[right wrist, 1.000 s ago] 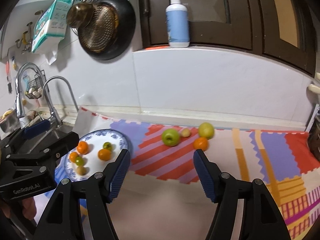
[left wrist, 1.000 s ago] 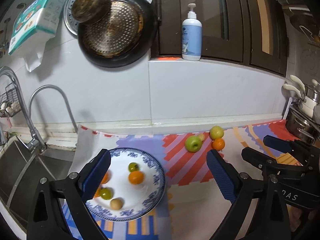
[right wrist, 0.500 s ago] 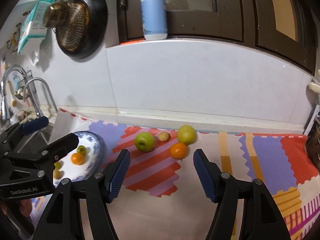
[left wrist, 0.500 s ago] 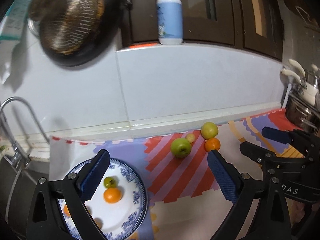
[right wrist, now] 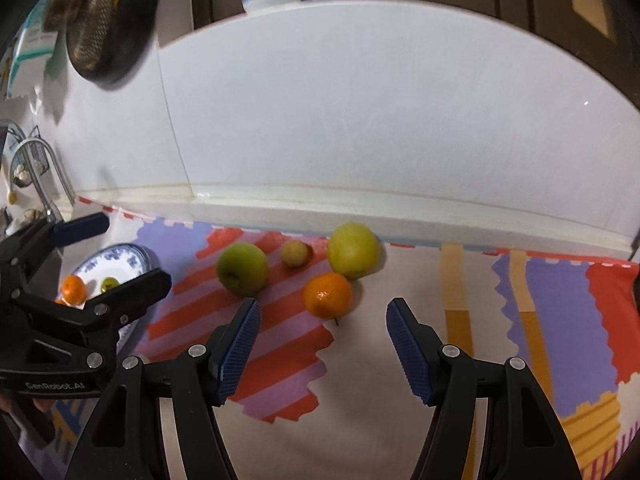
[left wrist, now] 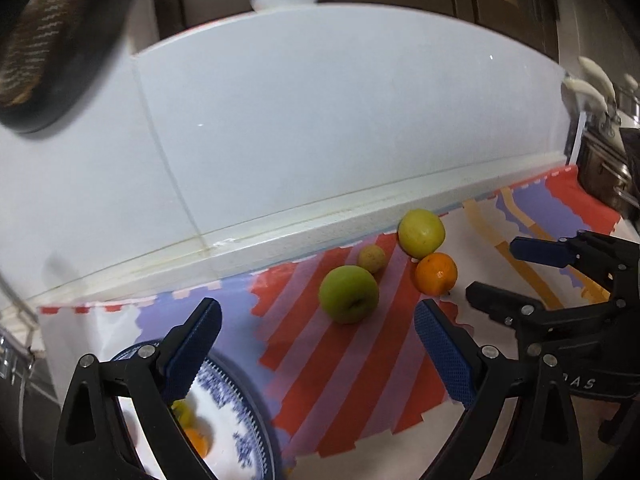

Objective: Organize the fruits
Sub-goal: 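Withdraw both tools from the plate toward the green apple and mandarin, then grasp the green apple with left gripper while right gripper grasps a mandarin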

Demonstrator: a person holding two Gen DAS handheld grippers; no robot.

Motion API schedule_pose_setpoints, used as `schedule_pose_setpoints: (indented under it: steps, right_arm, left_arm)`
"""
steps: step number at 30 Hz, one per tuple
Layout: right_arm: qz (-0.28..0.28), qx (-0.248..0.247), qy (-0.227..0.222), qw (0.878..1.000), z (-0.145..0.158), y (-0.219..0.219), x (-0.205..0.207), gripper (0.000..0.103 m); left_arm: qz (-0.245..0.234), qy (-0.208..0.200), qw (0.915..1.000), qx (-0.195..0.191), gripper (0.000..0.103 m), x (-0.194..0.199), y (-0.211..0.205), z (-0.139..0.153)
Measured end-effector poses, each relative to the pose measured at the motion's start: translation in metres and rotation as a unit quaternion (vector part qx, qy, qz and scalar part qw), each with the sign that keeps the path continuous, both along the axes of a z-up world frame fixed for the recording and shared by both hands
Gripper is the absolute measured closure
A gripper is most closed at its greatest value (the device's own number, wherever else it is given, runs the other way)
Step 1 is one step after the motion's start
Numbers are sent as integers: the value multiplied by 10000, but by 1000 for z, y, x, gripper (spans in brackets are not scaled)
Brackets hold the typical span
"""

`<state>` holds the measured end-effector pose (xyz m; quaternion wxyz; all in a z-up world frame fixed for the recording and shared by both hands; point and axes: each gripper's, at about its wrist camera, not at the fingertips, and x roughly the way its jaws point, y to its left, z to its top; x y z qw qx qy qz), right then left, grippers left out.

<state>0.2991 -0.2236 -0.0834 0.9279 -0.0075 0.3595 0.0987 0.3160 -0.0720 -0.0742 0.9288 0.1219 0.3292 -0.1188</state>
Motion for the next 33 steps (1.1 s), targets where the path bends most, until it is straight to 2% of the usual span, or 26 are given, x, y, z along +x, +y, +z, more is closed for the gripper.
schedule_pose_setpoints:
  steps: [7,15,21,23,25,28,33]
  right_arm:
    - [158,-7,279,9995,-26,-3,25,39]
    - [296,151,460,9984,-43,-9,42,50]
    - [406,280,467,9977,-45,-12,51,52]
    - [477,308,509,9971,-46,-9,54,55]
    - [547,342,517,9966,-46,-8,54,61]
    - [539,297,496,9969,-45,-7,52,61]
    - [414,358,502,9972,-45,-11,51,62]
  left_arm:
    - [-66,340,9994,23,16,29,-12,-19]
    - [-111,665,9977,-35,24,50,-20,-39]
    - [-6,862,9962,-143,33,62,-21,-51]
    - [6,910,9957,-184,35,64,-20,-55]
    - [-45,925,9954,-245,42,64,-21,-56]
    - [-142,942,9950,-315,53,63,-22,-56]
    - [-72,931,9951,-318,53,61,-21,-54]
